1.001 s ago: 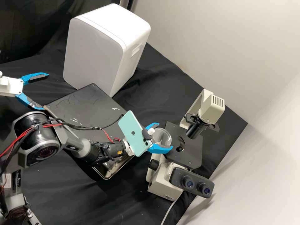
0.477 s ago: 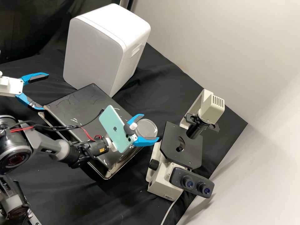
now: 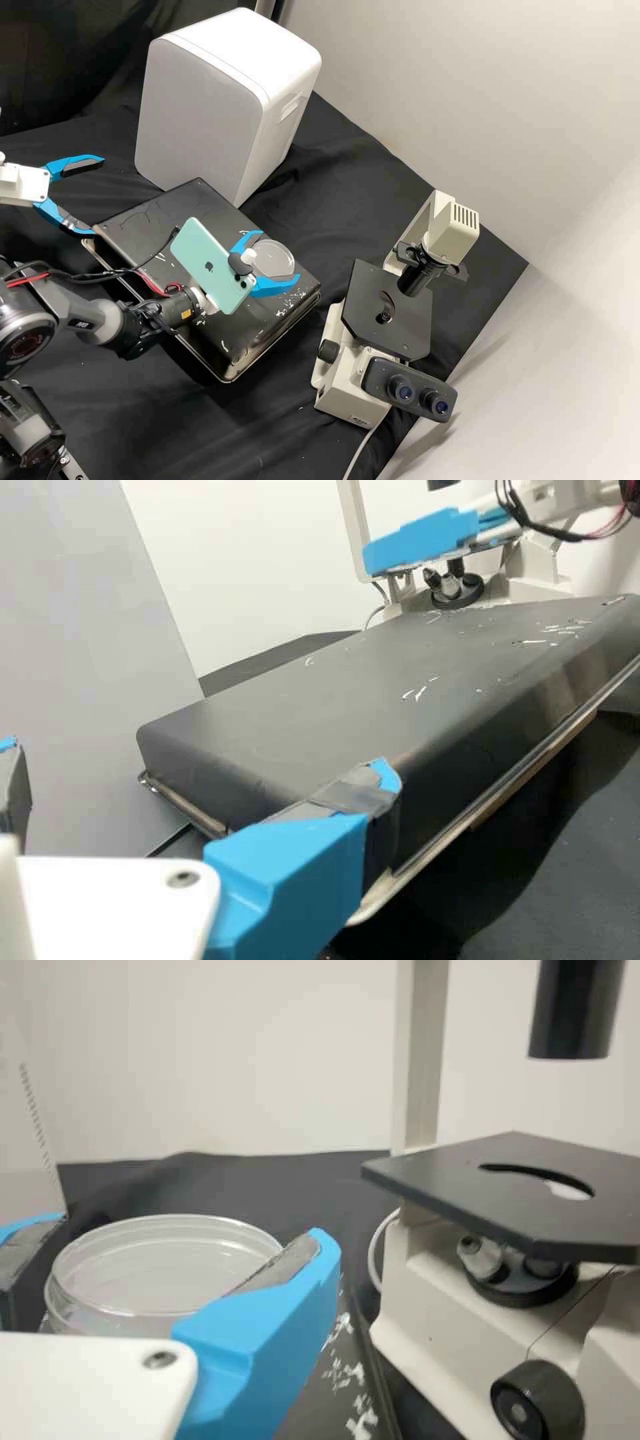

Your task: Place the petri dish on the bench

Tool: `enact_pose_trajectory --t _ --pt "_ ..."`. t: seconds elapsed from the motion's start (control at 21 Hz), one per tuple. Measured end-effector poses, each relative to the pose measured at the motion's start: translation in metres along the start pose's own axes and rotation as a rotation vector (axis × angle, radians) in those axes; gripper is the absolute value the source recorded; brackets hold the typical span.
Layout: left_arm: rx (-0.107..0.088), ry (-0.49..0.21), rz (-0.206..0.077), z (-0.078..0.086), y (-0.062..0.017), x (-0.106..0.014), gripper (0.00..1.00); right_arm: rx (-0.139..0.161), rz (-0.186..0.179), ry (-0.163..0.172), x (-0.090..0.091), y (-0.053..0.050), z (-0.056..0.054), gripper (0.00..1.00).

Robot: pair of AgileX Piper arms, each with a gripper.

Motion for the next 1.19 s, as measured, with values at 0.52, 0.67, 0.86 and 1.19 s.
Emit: enact_pose_trajectory --t 0.52,0.67,0.86,1.19 --pt "-0.002 -0.002 0.0 0.001 0.0 0.0 1.0 -0.068 -0.039 -0.055 -0.007 -0.026 0.009 0.0" --pt "-0.002 -0.003 0.0 0.001 0.0 0.0 1.0 -0.07 -0.044 -0.052 -0.006 -0.03 0.009 0.0" --pt "-0.002 -0.003 0.0 0.001 0.0 0.0 1.0 -0.075 -0.073 -0.047 -0.006 -0.039 0.008 0.0" --pt "-0.002 -0.005 0.0 0.002 0.0 0.0 1.0 -0.096 -0.101 -0.03 -0.007 -0.046 0.004 0.0"
